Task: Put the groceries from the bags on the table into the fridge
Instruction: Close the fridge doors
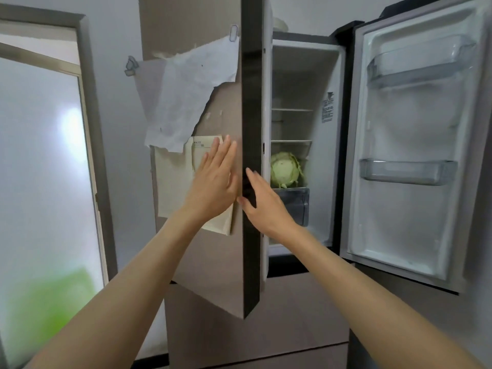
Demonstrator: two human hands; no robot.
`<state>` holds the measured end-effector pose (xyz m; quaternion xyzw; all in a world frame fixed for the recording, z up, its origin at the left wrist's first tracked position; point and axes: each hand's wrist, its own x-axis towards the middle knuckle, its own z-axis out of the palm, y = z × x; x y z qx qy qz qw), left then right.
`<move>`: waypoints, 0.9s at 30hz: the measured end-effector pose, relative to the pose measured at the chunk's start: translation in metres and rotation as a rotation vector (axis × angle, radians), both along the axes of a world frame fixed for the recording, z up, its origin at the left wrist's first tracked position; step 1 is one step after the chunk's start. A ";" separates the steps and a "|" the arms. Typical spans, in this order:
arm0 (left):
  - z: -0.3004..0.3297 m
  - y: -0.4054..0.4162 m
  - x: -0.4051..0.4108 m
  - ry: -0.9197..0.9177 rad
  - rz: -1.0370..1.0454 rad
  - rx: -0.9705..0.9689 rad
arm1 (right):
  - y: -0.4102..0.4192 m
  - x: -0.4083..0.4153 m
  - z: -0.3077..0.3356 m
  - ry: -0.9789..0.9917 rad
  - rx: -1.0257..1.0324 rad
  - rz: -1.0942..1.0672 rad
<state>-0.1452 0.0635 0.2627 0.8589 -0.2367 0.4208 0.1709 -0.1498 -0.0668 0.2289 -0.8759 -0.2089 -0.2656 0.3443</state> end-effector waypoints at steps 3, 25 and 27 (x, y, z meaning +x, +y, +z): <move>-0.007 0.005 0.022 0.053 0.046 -0.015 | -0.009 0.017 -0.001 0.041 -0.042 -0.048; -0.051 -0.008 0.181 -0.079 0.176 0.116 | -0.068 0.177 -0.029 -0.025 -0.192 -0.285; -0.052 -0.008 0.185 -0.089 0.193 0.113 | -0.069 0.181 -0.029 -0.040 -0.179 -0.264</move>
